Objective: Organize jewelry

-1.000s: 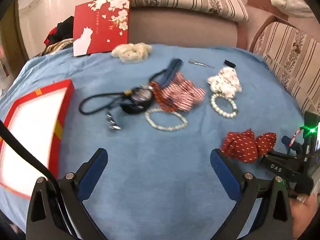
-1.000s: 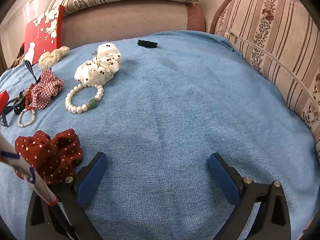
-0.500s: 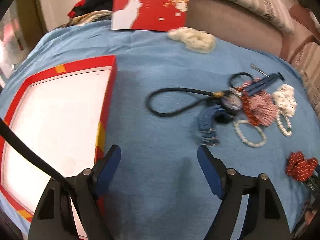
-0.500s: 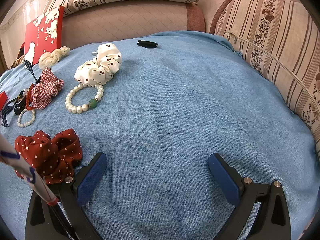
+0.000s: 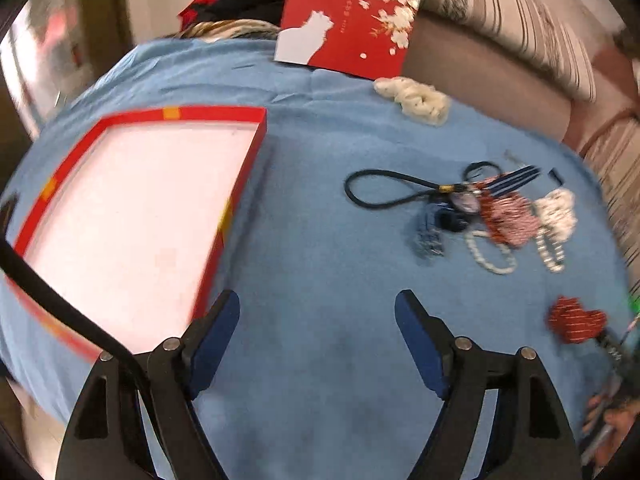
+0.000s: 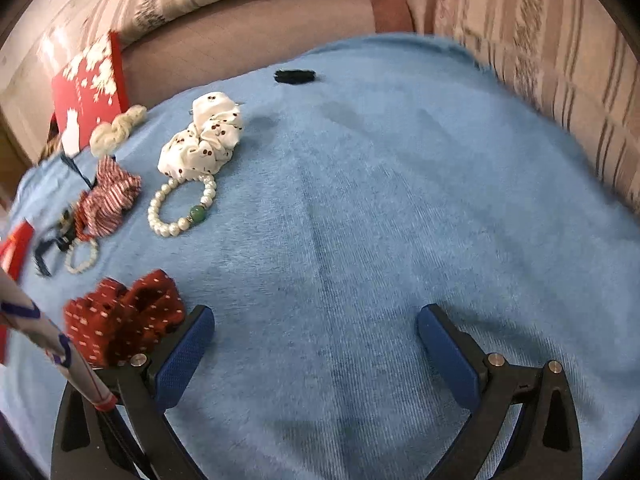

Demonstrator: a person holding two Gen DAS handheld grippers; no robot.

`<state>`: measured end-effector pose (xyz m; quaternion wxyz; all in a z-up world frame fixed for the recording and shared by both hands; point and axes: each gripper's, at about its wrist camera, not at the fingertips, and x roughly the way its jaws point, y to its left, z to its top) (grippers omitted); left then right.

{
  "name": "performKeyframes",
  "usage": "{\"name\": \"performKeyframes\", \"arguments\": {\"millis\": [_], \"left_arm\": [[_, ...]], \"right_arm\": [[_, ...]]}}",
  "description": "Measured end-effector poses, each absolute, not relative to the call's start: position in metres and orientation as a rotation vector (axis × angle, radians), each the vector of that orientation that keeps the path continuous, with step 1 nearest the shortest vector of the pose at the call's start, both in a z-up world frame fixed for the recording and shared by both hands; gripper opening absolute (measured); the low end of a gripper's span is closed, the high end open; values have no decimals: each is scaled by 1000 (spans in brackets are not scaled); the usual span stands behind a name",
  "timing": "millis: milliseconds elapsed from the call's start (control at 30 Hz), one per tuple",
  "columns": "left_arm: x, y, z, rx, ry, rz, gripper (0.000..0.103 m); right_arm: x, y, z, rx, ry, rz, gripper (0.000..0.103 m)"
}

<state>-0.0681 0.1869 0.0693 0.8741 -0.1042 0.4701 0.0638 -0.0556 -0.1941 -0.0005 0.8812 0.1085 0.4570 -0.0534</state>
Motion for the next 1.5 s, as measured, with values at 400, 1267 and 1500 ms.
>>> {"name": "performKeyframes", "arguments": {"millis": [400,1267,1500], "left_arm": [[-169,137,38,-207,967,230,80],[-157,185,57,-122,784,254,80],[-158,199,55,-168,810,289,80]], "right_arm": [[-85,-157,52,-23,899,-173,76],[81,43,16,189,1141,379,14],[22,58,24,215,1187,637,18]]}}
